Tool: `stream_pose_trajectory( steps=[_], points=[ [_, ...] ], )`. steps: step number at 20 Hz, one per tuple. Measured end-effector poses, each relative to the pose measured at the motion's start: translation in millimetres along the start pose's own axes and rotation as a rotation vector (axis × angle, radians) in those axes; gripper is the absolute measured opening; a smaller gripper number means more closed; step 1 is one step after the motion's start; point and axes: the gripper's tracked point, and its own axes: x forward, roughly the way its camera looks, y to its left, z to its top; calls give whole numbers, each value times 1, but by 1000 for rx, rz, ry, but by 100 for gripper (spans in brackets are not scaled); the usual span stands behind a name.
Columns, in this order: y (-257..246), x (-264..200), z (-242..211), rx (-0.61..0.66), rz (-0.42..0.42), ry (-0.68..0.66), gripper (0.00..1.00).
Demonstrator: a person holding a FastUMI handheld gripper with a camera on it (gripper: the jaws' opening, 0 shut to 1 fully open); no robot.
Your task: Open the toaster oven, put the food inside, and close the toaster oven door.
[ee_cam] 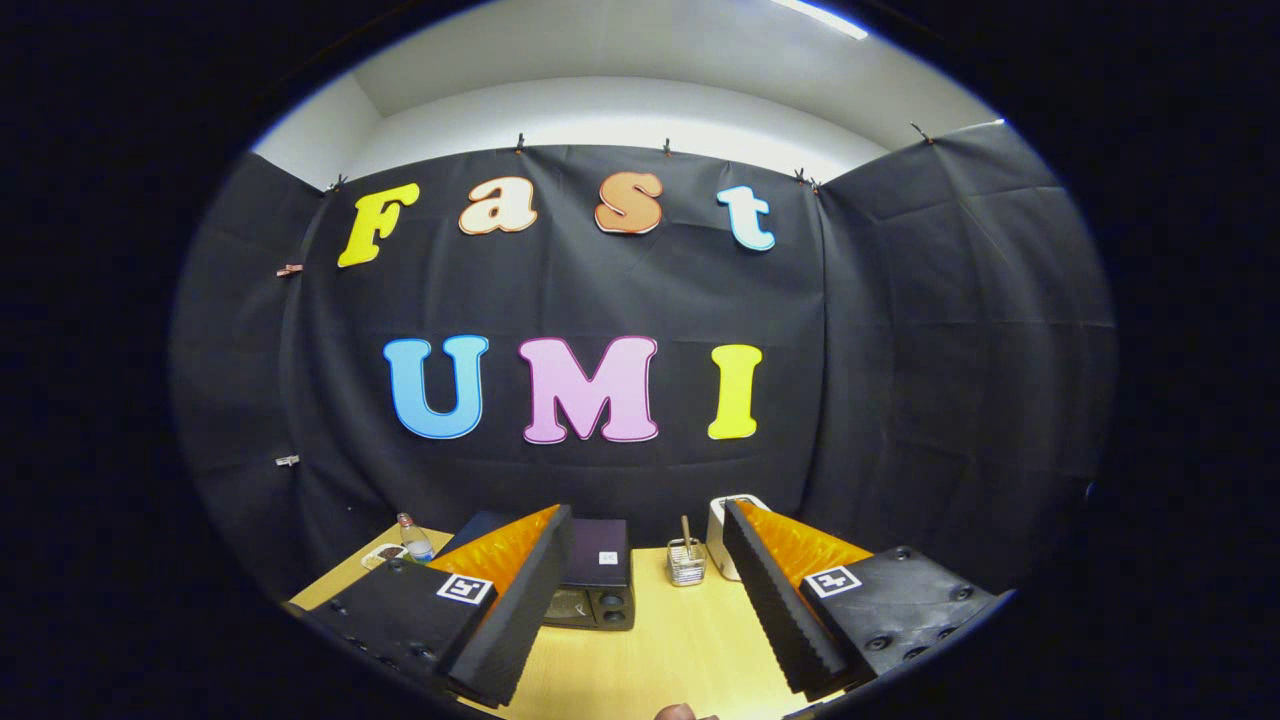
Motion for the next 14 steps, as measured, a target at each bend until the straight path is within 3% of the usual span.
stream_pose_trajectory(
  steps=[7, 14],
  points=[
    [-40, -37, 13, 31, -6, -13, 97],
    [-67, -43, 8, 59, -24, 0, 97]
  ],
)
